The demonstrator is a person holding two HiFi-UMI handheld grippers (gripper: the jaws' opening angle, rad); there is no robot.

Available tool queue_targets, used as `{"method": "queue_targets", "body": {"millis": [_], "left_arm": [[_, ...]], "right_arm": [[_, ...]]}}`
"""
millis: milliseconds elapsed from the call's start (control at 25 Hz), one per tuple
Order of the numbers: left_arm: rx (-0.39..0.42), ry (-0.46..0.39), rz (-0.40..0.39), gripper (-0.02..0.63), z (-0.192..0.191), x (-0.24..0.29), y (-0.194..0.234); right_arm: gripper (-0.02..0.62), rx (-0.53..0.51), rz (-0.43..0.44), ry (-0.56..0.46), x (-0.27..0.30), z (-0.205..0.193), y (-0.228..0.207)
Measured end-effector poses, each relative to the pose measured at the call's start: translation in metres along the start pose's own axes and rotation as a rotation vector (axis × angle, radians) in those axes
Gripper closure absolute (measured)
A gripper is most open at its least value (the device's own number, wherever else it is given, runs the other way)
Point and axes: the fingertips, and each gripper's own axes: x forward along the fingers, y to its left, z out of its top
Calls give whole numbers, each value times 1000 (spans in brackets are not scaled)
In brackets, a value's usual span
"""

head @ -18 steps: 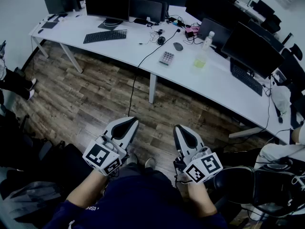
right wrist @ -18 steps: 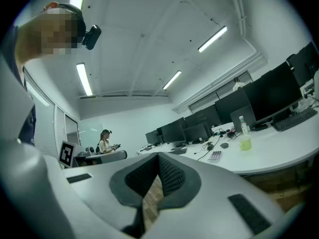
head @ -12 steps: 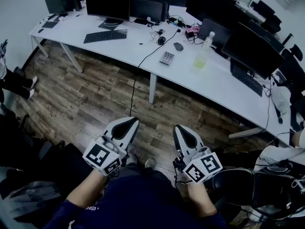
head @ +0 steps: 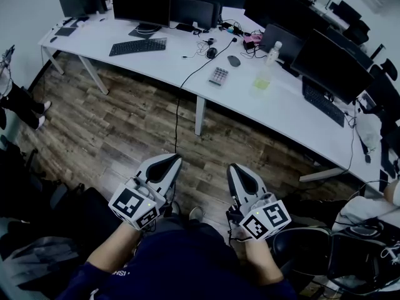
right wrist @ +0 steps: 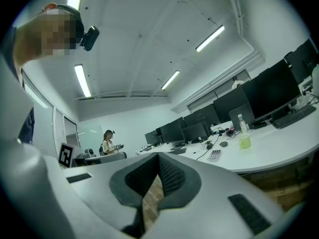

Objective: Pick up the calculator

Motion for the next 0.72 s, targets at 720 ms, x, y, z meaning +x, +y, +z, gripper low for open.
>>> {"method": "queue_targets", "body": {"millis": [720], "left_arm": [[30,-6,25,569,4,21,-14]], "right_arm": [[591,7,16,-11,-8,11,-24]]}}
